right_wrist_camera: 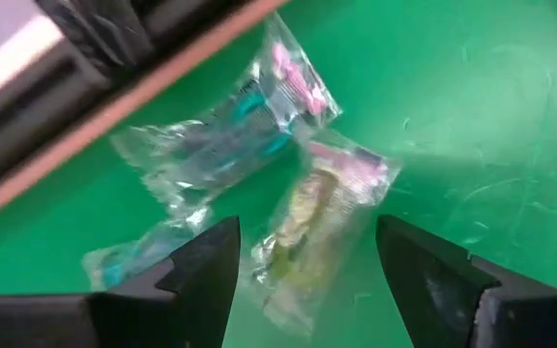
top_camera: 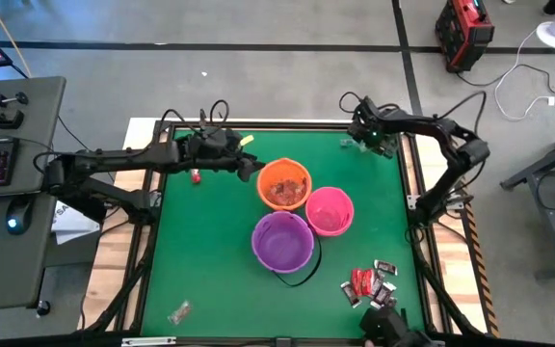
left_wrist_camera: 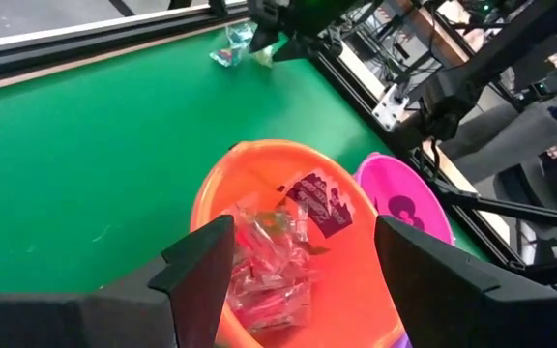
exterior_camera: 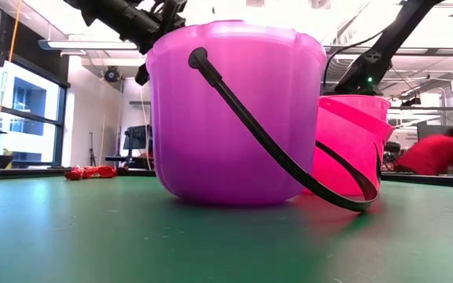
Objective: Sort candy by brand, put in halloween buckets
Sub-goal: Put the green gummy into the orange bucket
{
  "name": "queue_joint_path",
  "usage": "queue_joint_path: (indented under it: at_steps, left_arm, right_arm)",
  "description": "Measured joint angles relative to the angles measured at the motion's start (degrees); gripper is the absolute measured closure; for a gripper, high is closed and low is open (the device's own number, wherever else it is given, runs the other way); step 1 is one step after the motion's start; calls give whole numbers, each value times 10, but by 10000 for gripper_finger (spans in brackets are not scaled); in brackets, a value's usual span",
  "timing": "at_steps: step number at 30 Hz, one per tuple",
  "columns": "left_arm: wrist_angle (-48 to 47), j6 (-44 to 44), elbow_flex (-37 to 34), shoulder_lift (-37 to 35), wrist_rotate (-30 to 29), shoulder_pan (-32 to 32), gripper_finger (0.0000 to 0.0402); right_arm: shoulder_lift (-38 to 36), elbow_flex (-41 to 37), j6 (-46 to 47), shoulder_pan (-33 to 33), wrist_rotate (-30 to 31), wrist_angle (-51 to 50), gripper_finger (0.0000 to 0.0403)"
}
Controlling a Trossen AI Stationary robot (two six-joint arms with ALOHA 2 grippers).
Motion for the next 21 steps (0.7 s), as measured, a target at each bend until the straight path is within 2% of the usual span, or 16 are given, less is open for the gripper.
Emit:
queue_joint_path:
  at_steps: [3, 6, 9, 13, 15, 18, 21]
  left_arm:
    - [-1, 0, 0, 0, 0, 0, 161]
    - [-1, 0, 0, 0, 0, -3, 161]
    - [-6, -4, 0, 0, 1, -4, 161]
    - [-18, -4, 0, 0, 3, -5, 161]
    - [-23, -1, 0, -3, 14, -5, 161]
    - [-22, 24, -1, -25, 46, -5, 161]
    - [-27, 43, -1, -69, 44, -6, 161]
  right_arm:
    - [2, 0, 1, 7, 7, -2, 171]
    - [2, 1, -13, 8, 11, -19, 201]
    - [2, 1, -39, 13, 13, -37, 258]
    - [-13, 1, -81, 29, 24, -53, 357]
    - [-33, 1, -107, 39, 35, -55, 388]
    - [-81, 1, -135, 56, 42, -55, 379]
    - [-144, 1, -164, 85, 36, -46, 371]
